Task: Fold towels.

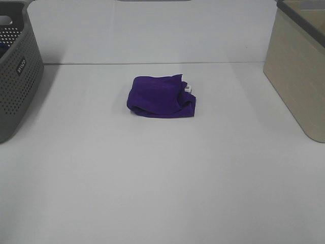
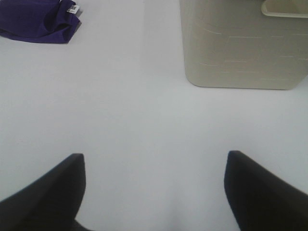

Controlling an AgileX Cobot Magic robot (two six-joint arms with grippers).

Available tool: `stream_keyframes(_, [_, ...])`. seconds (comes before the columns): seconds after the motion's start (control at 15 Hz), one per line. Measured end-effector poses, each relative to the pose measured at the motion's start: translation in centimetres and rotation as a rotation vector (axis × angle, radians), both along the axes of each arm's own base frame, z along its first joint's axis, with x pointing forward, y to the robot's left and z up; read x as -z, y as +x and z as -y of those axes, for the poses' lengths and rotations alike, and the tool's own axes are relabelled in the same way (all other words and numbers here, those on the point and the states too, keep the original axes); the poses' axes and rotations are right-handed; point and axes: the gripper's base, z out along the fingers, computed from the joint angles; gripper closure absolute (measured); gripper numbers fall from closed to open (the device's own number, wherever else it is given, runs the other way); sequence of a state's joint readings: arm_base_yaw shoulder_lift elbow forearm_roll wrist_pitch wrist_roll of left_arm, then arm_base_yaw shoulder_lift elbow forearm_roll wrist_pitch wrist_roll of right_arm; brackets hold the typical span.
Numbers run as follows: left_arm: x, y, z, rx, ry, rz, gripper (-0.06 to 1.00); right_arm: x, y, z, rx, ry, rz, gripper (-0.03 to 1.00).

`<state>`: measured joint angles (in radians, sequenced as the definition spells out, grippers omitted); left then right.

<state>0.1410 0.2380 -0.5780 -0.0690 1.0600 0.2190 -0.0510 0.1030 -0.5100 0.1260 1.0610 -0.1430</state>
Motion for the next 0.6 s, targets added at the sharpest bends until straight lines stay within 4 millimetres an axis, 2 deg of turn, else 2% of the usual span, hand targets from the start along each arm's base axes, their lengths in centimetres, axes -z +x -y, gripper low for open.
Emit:
stream_keyframes(0.13, [1.6,-1.0,0.2,0.006,-0.007,0.026,0.27,0.1,0.0,0.0,0.0,0.0,0.004,0.19])
stream_keyframes(0.33, [1.6,-2.3,0.5,0.013,0.003,0.116,0.27,0.1,-0.4,0.0,-0.009,0.0,0.028,0.2])
stream_keyframes(0.6, [1.5,-2.5,0.5,0.059,0.001,0.131,0.27,0.2,-1.3,-0.1,-0.024,-0.001,0.086,0.21])
